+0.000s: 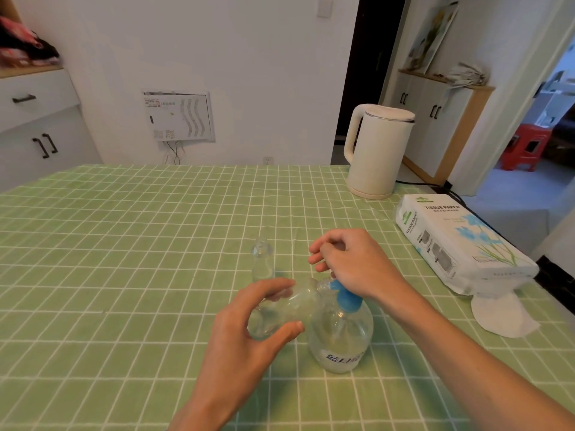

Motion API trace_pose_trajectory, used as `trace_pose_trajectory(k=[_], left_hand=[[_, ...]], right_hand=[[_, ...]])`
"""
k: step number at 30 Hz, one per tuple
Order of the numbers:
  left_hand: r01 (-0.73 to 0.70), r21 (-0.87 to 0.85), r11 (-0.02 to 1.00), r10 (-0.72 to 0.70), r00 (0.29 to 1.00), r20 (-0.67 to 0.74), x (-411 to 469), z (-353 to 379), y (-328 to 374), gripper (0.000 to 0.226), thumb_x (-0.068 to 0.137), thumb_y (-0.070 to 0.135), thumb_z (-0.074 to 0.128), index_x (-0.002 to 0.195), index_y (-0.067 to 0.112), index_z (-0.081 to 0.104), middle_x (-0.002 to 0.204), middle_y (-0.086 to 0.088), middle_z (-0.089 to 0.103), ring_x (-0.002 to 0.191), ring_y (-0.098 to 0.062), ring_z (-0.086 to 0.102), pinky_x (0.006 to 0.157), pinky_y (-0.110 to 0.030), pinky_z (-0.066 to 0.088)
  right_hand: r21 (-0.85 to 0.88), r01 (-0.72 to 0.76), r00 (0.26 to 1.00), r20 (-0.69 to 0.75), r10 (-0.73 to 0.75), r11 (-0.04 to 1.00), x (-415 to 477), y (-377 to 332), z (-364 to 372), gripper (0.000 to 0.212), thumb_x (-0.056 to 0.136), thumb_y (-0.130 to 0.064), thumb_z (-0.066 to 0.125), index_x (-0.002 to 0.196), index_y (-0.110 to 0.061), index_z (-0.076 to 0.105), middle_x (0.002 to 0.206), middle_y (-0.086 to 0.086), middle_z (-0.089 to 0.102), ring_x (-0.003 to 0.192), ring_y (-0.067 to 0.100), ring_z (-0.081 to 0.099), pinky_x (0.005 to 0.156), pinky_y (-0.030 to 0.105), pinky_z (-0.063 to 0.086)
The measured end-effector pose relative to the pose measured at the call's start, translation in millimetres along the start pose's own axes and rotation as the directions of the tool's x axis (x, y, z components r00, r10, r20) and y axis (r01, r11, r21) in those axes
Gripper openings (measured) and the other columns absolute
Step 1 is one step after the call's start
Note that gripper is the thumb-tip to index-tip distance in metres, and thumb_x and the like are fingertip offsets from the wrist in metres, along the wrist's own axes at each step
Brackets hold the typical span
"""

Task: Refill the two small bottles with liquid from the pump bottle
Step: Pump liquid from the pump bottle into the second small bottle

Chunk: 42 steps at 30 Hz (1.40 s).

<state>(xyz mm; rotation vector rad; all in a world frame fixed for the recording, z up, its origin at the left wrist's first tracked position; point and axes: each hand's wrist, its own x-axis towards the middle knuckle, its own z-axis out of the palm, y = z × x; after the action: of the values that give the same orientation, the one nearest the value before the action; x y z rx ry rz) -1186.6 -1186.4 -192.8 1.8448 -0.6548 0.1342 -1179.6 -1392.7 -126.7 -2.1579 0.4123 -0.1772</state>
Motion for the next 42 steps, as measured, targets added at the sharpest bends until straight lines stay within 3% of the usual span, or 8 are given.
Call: trace_pose_trajectory(k=[14, 18, 21, 25, 30, 37, 42], left_hand=[[0.02, -0.027, 0.999, -0.019, 1.0, 0.02, 0, 3, -4, 0.051, 0.075, 0.021, 0.091, 0.118, 0.039, 0.071, 0.113, 0.021, 0.076, 0.116, -0.003, 0.068, 0.093, -0.003, 0.042], [0.016, -0.026, 1.0, -0.016, 1.0, 0.011, -1, 4, -3, 0.051, 0.075, 0.022, 0.091, 0.118, 0.04, 0.071, 0.112, 0.021, 0.077, 0.115, -0.003, 0.068, 0.092, -0.002, 0.042], [0.02, -0.026, 0.999, -0.02, 1.0, 0.012, -1, 3, -2, 0.051, 0.075, 0.022, 0.091, 0.119, 0.04, 0.071, 0.112, 0.021, 0.077, 0.115, -0.003, 0.068, 0.093, -0.003, 0.042], [0.011, -0.024, 1.0, -0.011, 1.0, 0.003, 0, 0, 1, 0.051, 0.076, 0.022, 0.091, 0.119, 0.042, 0.071, 0.113, 0.023, 0.076, 0.116, -0.001, 0.067, 0.094, -0.002, 0.041], [0.015, -0.026, 1.0, -0.015, 1.0, 0.012, -1, 0, 1, 0.052, 0.076, 0.019, 0.091, 0.118, 0.041, 0.071, 0.112, 0.022, 0.076, 0.116, -0.002, 0.067, 0.093, -0.003, 0.042], [0.02, -0.022, 1.0, -0.019, 0.999, 0.026, -1, 3, -3, 0.05, 0.075, 0.023, 0.091, 0.118, 0.04, 0.072, 0.112, 0.02, 0.077, 0.116, -0.004, 0.068, 0.094, -0.005, 0.043], [0.018, -0.018, 1.0, -0.018, 1.0, 0.02, -1, 3, -4, 0.051, 0.075, 0.025, 0.09, 0.12, 0.041, 0.071, 0.113, 0.021, 0.076, 0.117, -0.003, 0.067, 0.095, -0.005, 0.043]], right_hand=[[0.044, -0.044, 0.999, 0.004, 0.043, 0.998, -1, 6, 2, 0.044, 0.107, 0.0, 0.046, 0.084, -0.023, 0.075, 0.086, -0.004, 0.081, 0.06, -0.002, 0.072, 0.051, 0.006, 0.046], [0.025, -0.046, 0.999, 0.0, 0.046, 0.999, -3, 4, 2, 0.042, 0.108, -0.003, 0.048, 0.084, -0.024, 0.075, 0.086, -0.006, 0.081, 0.067, 0.004, 0.074, 0.059, 0.01, 0.05], [0.004, -0.031, 0.999, -0.011, 0.031, 1.0, -5, 0, 2, 0.039, 0.108, -0.007, 0.051, 0.084, -0.026, 0.076, 0.086, -0.007, 0.082, 0.073, 0.009, 0.078, 0.068, 0.021, 0.056], [-0.067, 0.03, 0.998, -0.057, -0.034, 0.997, -4, -6, 0, 0.034, 0.107, -0.017, 0.056, 0.083, -0.032, 0.075, 0.082, -0.011, 0.082, 0.074, 0.006, 0.079, 0.071, 0.025, 0.06], [-0.027, 0.0, 0.999, -0.045, -0.001, 1.0, -4, -6, 1, 0.037, 0.106, -0.011, 0.053, 0.082, -0.029, 0.076, 0.081, -0.008, 0.082, 0.073, 0.008, 0.079, 0.067, 0.024, 0.057], [0.011, -0.052, 0.999, -0.011, 0.053, 0.999, -5, 2, 6, 0.04, 0.105, -0.003, 0.05, 0.082, -0.024, 0.076, 0.082, -0.004, 0.082, 0.08, 0.018, 0.081, 0.078, 0.033, 0.064], [-0.002, -0.047, 0.998, -0.039, 0.047, 0.999, -5, 3, 6, 0.039, 0.105, -0.007, 0.052, 0.081, -0.026, 0.076, 0.079, -0.006, 0.082, 0.077, 0.014, 0.08, 0.082, 0.035, 0.065]])
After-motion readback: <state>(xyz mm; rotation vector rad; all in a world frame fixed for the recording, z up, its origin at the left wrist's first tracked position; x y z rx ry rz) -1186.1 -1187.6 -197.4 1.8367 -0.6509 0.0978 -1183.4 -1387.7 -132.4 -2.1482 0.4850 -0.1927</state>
